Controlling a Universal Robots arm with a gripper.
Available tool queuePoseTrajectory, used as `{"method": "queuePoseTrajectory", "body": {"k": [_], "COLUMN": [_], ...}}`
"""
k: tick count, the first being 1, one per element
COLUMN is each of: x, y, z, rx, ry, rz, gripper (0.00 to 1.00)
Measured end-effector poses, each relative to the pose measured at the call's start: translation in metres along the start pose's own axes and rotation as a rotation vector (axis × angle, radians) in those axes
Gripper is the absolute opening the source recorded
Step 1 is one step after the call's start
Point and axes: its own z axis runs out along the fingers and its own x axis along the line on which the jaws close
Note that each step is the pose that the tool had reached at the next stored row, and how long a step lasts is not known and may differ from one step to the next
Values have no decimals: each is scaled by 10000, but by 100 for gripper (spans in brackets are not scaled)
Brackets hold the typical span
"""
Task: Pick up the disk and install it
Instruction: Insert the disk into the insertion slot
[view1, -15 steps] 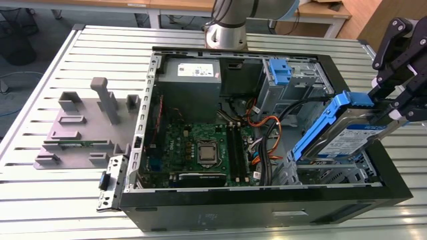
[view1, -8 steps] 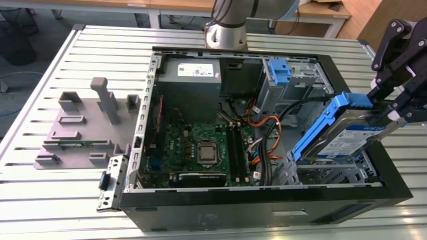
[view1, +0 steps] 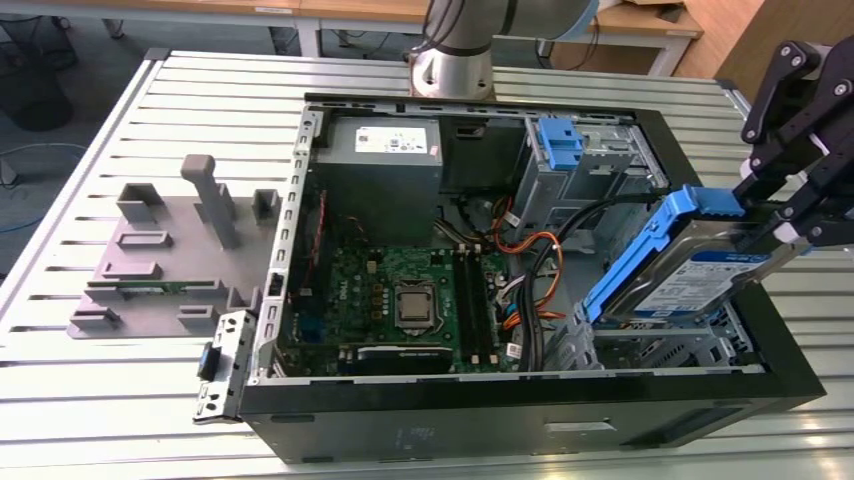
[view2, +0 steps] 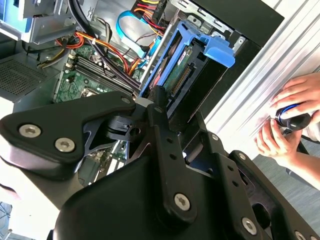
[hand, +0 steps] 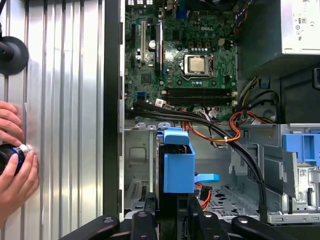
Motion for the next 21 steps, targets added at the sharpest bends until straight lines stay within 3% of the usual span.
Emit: {"method": "queuePoseTrajectory", "body": {"k": [6, 21], "x": [3, 22], "y": [-3, -15], "z": [59, 329], "rx": [1, 10], "ry": [-1, -1], "rz": [0, -1], "gripper": [35, 35]}}
